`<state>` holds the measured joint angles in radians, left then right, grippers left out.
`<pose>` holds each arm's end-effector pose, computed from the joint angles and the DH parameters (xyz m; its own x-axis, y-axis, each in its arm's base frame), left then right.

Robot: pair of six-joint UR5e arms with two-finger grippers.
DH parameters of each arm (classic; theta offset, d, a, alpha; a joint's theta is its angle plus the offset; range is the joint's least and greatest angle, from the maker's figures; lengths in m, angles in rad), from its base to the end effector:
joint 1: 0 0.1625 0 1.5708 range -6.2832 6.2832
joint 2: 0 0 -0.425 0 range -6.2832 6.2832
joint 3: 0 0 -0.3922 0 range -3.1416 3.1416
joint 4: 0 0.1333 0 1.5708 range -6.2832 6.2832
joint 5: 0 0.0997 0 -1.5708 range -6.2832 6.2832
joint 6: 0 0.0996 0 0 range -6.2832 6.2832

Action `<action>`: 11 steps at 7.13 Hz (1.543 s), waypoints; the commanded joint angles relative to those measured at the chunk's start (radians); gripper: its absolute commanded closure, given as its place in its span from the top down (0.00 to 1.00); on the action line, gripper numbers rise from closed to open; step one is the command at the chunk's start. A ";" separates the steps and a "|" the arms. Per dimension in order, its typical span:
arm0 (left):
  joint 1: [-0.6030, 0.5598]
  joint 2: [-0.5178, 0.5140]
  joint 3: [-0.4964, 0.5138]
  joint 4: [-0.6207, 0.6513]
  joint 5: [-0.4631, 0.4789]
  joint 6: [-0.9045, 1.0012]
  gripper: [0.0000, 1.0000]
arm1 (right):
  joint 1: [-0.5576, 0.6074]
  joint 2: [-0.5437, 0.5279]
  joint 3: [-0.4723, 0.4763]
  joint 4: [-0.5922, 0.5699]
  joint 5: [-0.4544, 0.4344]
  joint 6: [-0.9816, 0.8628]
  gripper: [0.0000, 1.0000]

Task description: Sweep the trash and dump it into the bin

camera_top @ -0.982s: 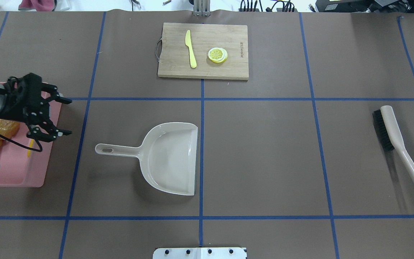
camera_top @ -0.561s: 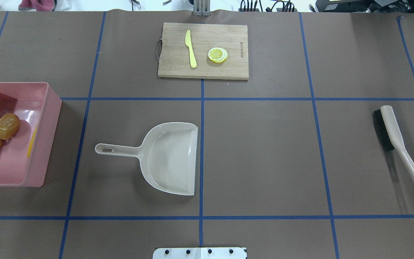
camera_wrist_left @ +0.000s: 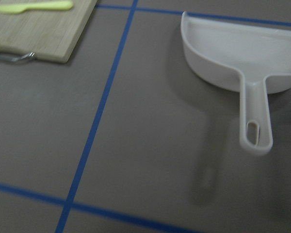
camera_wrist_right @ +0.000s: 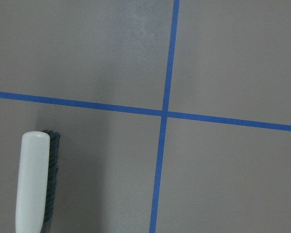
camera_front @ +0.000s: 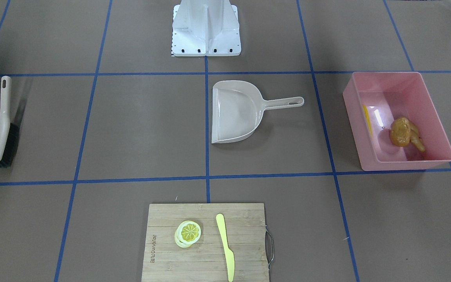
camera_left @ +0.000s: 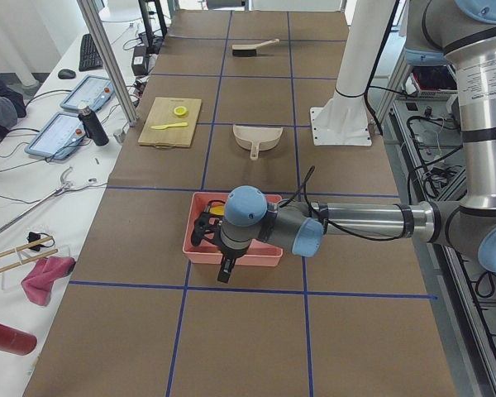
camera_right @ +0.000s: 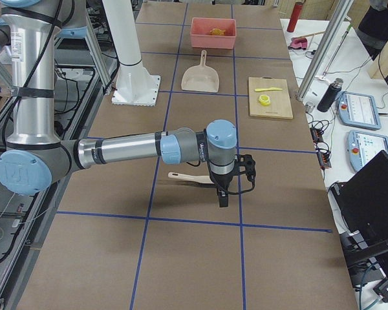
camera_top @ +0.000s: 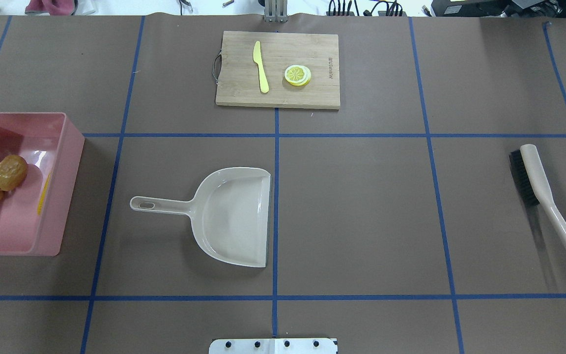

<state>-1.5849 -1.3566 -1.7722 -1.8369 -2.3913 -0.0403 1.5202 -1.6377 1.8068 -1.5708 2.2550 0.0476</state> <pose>-0.0663 -0.4145 0.6236 0.6833 0.1345 -0.7177 0.0412 0.9742 0.2219 0.0465 -0.4724 0.5798 0.7701 -0.0984 0.6303 0.0132 0.9903 0.1385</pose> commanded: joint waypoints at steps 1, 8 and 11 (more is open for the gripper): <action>-0.072 0.008 0.031 0.117 0.035 0.000 0.98 | 0.000 -0.004 0.000 0.003 0.000 0.000 1.00; -0.072 -0.009 0.063 0.268 -0.066 -0.090 0.98 | 0.000 -0.004 0.000 0.005 0.000 0.000 1.00; -0.072 -0.022 0.056 0.265 -0.065 -0.092 0.98 | 0.000 -0.001 -0.001 0.005 0.001 0.000 1.00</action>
<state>-1.6567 -1.3712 -1.7139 -1.5707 -2.4567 -0.1312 1.5202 -1.6399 1.8061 -1.5662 2.2556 0.0476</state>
